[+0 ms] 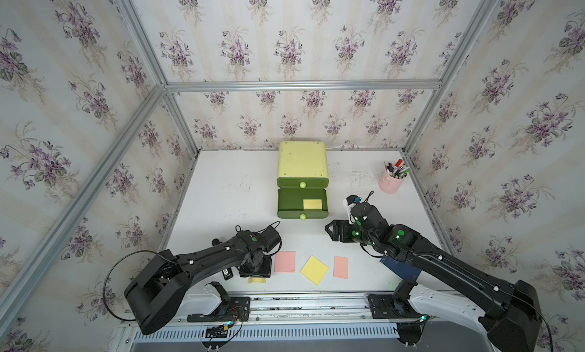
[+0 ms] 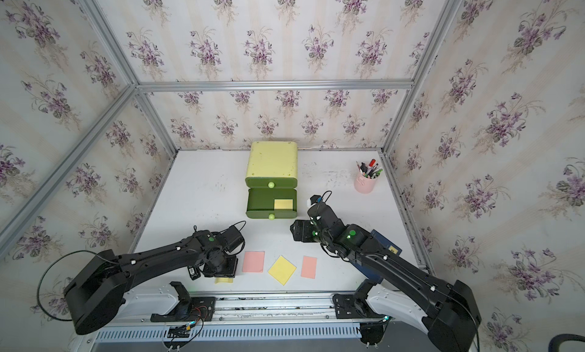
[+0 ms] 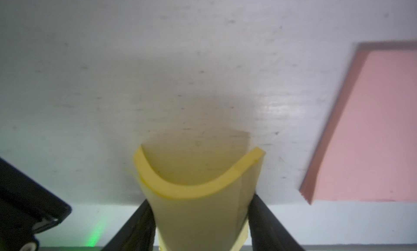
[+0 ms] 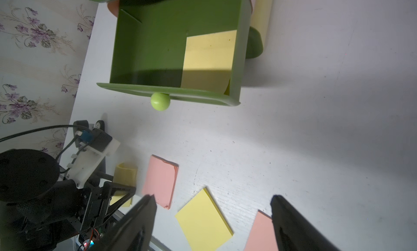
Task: Please put the sticky notes in the drawer by color
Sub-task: Pick up the sticky notes from the center of the board.
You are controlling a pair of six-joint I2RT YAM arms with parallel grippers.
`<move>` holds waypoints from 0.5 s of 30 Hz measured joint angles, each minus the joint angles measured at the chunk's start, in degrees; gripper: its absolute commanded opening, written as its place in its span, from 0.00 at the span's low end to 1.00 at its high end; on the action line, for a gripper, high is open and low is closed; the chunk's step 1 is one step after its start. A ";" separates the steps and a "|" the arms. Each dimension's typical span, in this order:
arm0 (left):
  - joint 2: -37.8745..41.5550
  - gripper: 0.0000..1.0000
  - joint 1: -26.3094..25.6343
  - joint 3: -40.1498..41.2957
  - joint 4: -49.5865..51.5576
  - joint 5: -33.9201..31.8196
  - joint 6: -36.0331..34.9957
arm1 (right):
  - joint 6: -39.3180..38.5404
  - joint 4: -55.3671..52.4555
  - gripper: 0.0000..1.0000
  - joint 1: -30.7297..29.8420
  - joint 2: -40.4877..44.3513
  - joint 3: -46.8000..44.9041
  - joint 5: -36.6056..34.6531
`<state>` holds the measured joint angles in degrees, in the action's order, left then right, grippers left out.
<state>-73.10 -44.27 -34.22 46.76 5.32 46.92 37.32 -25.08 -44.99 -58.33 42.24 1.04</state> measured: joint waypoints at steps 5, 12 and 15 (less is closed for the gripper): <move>3.37 0.63 0.37 -5.49 3.48 -0.83 -0.46 | -0.02 4.26 0.82 0.00 1.07 -3.19 4.59; 5.92 0.64 1.77 -19.52 10.69 -4.07 -3.74 | 0.68 12.85 0.82 0.00 3.52 -7.58 12.13; 4.15 0.66 1.77 -26.69 12.87 -4.59 -5.73 | 0.63 15.21 0.82 0.00 3.08 -7.61 14.43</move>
<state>-68.95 -42.50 -60.90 59.64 0.73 41.19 37.95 -9.87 -44.99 -55.24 34.63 15.46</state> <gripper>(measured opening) 0.653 0.816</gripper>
